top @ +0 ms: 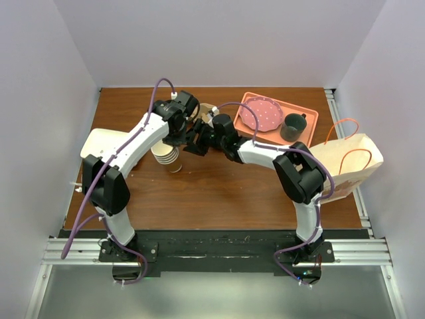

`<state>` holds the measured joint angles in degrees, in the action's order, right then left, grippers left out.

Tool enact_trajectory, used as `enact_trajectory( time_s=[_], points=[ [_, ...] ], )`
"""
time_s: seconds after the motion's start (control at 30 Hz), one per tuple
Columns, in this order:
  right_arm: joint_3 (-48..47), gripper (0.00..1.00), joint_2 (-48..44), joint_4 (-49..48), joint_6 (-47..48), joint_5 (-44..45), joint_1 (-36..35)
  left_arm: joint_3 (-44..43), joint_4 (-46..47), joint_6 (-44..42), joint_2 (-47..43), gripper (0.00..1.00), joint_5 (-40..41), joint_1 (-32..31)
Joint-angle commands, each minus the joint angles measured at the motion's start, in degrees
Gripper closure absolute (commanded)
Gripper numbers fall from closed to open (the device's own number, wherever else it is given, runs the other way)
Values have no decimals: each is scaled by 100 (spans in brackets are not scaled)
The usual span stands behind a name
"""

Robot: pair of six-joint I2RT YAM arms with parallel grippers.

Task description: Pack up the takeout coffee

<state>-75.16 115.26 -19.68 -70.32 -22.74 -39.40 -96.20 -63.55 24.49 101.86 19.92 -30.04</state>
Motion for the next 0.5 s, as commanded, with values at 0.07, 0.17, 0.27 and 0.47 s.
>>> enact_trajectory(
  time_s=[0.07, 0.17, 0.27, 0.47],
  points=[
    [-421, 40, 198, 139, 54, -116, -130, -206, 9, 47, -246, 100, 143, 7],
    [-579, 41, 260, 552, 212, -81, -130, -241, -8, 38, -263, 100, 196, -2],
    [-553, 42, 269, 615, 256, -46, -138, -276, -8, 47, -281, 100, 249, 7],
    [-667, 43, 348, 887, 449, 7, -138, -364, -61, 38, -334, 100, 442, -2]
  ],
)
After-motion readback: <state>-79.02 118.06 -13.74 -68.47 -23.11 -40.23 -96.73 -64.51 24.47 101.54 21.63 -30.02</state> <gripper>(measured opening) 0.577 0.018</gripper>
